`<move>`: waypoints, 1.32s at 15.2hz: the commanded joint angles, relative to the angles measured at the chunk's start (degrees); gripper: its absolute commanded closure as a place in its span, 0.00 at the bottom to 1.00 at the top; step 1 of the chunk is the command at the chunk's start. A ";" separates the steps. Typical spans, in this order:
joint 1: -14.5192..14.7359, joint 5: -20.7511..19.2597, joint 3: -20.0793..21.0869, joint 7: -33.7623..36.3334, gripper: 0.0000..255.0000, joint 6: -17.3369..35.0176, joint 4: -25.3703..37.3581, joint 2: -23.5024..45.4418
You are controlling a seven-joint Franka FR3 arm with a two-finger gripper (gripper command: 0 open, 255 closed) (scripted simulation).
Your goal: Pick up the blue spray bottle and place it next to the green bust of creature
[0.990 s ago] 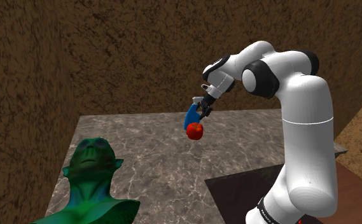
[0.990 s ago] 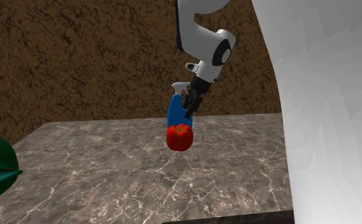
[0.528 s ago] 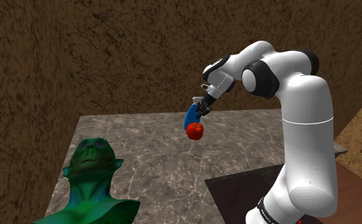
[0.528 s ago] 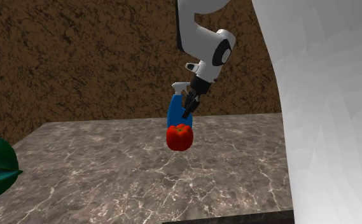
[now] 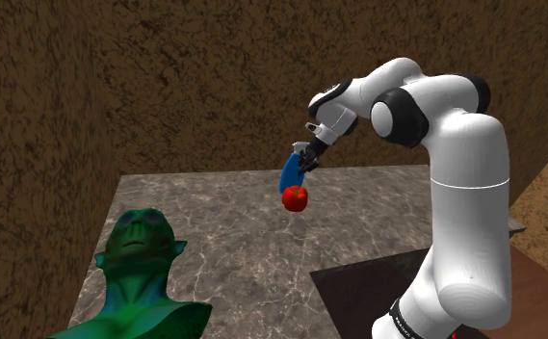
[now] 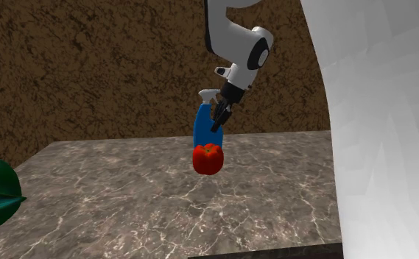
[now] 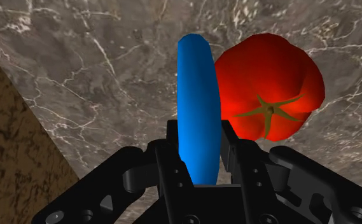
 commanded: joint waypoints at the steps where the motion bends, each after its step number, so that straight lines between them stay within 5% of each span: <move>1: 0.46 -1.06 -0.57 1.07 1.00 -0.77 0.33 -1.09; 20: 2.71 -8.58 -4.04 9.33 1.00 -8.77 6.07 -8.27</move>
